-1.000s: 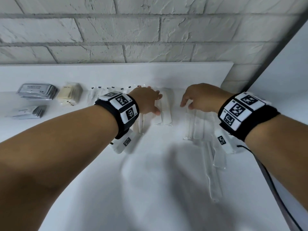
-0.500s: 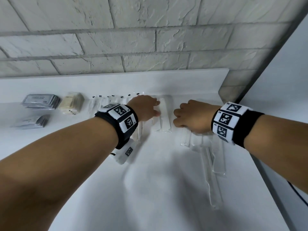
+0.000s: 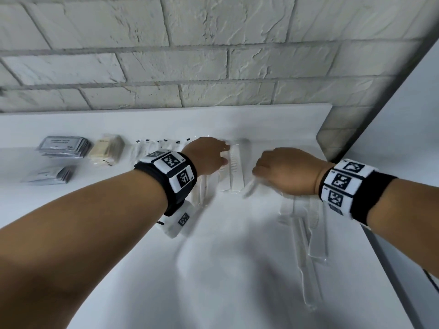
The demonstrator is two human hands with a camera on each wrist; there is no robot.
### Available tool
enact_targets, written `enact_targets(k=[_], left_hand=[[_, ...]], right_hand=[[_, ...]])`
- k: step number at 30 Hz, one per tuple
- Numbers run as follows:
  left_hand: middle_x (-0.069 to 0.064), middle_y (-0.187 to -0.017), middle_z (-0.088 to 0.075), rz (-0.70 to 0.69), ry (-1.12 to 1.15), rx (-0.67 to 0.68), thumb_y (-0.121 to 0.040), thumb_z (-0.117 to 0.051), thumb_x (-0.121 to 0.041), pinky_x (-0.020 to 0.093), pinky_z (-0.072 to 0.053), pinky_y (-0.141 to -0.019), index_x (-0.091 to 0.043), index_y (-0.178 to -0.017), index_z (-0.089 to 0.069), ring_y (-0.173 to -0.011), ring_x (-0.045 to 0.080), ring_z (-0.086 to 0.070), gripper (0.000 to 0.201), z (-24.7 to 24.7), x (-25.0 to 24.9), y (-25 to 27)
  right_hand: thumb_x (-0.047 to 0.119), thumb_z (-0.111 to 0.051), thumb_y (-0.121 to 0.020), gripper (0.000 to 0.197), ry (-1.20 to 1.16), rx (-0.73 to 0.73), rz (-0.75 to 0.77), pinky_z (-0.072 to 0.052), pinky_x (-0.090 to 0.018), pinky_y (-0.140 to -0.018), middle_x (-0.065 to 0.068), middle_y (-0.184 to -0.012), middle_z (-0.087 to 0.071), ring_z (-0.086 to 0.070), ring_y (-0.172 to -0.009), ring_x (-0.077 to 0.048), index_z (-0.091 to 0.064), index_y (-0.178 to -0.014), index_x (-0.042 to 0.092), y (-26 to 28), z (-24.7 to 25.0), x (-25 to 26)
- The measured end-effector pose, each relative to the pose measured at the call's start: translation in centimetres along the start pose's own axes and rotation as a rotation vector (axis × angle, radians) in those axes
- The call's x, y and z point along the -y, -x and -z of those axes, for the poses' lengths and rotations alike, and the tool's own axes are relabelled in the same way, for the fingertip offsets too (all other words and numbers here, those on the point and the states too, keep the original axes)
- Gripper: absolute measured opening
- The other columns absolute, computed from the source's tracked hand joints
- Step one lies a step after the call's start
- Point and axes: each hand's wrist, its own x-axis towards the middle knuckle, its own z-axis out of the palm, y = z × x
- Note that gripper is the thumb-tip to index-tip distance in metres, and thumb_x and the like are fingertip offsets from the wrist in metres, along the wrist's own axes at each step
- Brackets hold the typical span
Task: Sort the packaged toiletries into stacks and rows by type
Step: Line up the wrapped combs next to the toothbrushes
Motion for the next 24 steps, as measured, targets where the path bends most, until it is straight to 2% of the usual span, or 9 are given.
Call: enact_targets(k=[3,6,9,10,12,14,16,18,24], left_hand=[[-0.009,-0.157,-0.023,0.004,-0.012,0.021,-0.097,-0.046,-0.041,0.03,-0.013,-0.115,-0.032,-0.147,-0.032,-0.145,0.016,-0.019,0.053,0.0,0.4,-0.1],[-0.009,-0.157,-0.023,-0.033,-0.049,0.06,-0.095,-0.05,-0.042,0.031,-0.017,-0.115,-0.033,-0.148,-0.03,-0.144,0.016,-0.021,0.057,-0.4,0.1,0.0],[-0.007,-0.157,-0.024,-0.049,-0.099,0.088,-0.093,-0.053,-0.042,0.032,-0.023,-0.112,-0.031,-0.149,-0.028,-0.143,0.017,-0.025,0.063,-0.7,-0.5,0.2],[-0.006,-0.157,-0.025,-0.048,-0.108,0.09,-0.092,-0.055,-0.042,0.031,-0.022,-0.112,-0.03,-0.149,-0.028,-0.142,0.018,-0.025,0.064,-0.7,-0.6,0.2],[-0.004,-0.155,-0.029,-0.052,-0.114,0.085,-0.091,-0.057,-0.043,0.03,-0.022,-0.112,-0.028,-0.149,-0.03,-0.142,0.018,-0.026,0.066,-0.7,-0.7,0.2],[-0.004,-0.154,-0.031,-0.052,-0.111,0.077,-0.09,-0.058,-0.043,0.03,-0.024,-0.111,-0.027,-0.148,-0.031,-0.14,0.018,-0.029,0.067,-0.8,-0.7,0.3],[-0.005,-0.154,-0.031,-0.063,-0.111,0.067,-0.09,-0.057,-0.044,0.029,-0.026,-0.109,-0.027,-0.148,-0.03,-0.139,0.018,-0.032,0.066,-0.8,-0.8,0.4],[-0.005,-0.153,-0.034,-0.085,-0.121,0.063,-0.09,-0.056,-0.044,0.027,-0.029,-0.106,-0.027,-0.148,-0.03,-0.136,0.018,-0.036,0.066,-0.7,-1.0,0.5],[-0.006,-0.146,-0.044,-0.082,-0.147,0.078,-0.088,-0.06,-0.042,0.028,-0.033,-0.101,-0.029,-0.145,-0.037,-0.132,0.018,-0.041,0.063,-0.8,-1.6,0.4]], right_hand=[[0.012,-0.048,-0.09,0.027,-0.326,-0.034,-0.458,-0.05,-0.036,-0.074,-0.007,-0.103,-0.064,-0.06,-0.095,-0.029,-0.061,-0.114,0.016,-1.0,2.3,-0.4],[0.013,-0.042,-0.095,0.019,-0.705,-0.016,-0.92,-0.046,-0.029,-0.068,-0.007,-0.1,-0.067,-0.06,-0.08,-0.023,-0.061,-0.099,0.016,-2.7,2.7,-1.1],[0.004,-0.045,-0.096,0.021,-1.084,0.163,-1.183,-0.058,-0.046,-0.078,-0.021,-0.099,-0.07,-0.07,-0.081,-0.037,-0.061,-0.108,0.0,-3.4,1.1,-1.6],[0.004,-0.045,-0.095,0.025,-1.065,0.204,-1.201,-0.057,-0.048,-0.084,-0.022,-0.104,-0.069,-0.069,-0.089,-0.038,-0.058,-0.116,0.0,-3.3,0.5,-1.7],[0.006,-0.048,-0.093,0.036,-0.828,0.196,-1.103,-0.053,-0.039,-0.093,-0.013,-0.121,-0.064,-0.064,-0.107,-0.03,-0.055,-0.127,0.014,-3.0,0.1,-1.8],[0.016,-0.058,-0.09,0.044,-0.632,0.206,-0.925,-0.042,-0.03,-0.101,0.001,-0.135,-0.056,-0.053,-0.122,-0.02,-0.054,-0.132,0.026,-2.8,0.7,-1.5],[0.027,-0.065,-0.086,0.056,-0.52,0.362,-0.752,-0.033,-0.032,-0.11,0.01,-0.148,-0.042,-0.041,-0.134,-0.017,-0.047,-0.139,0.03,-2.6,1.3,-0.9],[0.035,-0.066,-0.085,0.065,-0.379,0.519,-0.628,-0.035,-0.038,-0.109,0.008,-0.15,-0.038,-0.041,-0.134,-0.022,-0.039,-0.144,0.03,-2.7,1.1,-0.4],[0.039,-0.065,-0.087,0.069,-0.345,0.567,-0.651,-0.04,-0.04,-0.105,-0.004,-0.144,-0.047,-0.047,-0.128,-0.029,-0.034,-0.147,0.025,-3.9,0.9,-0.5]])
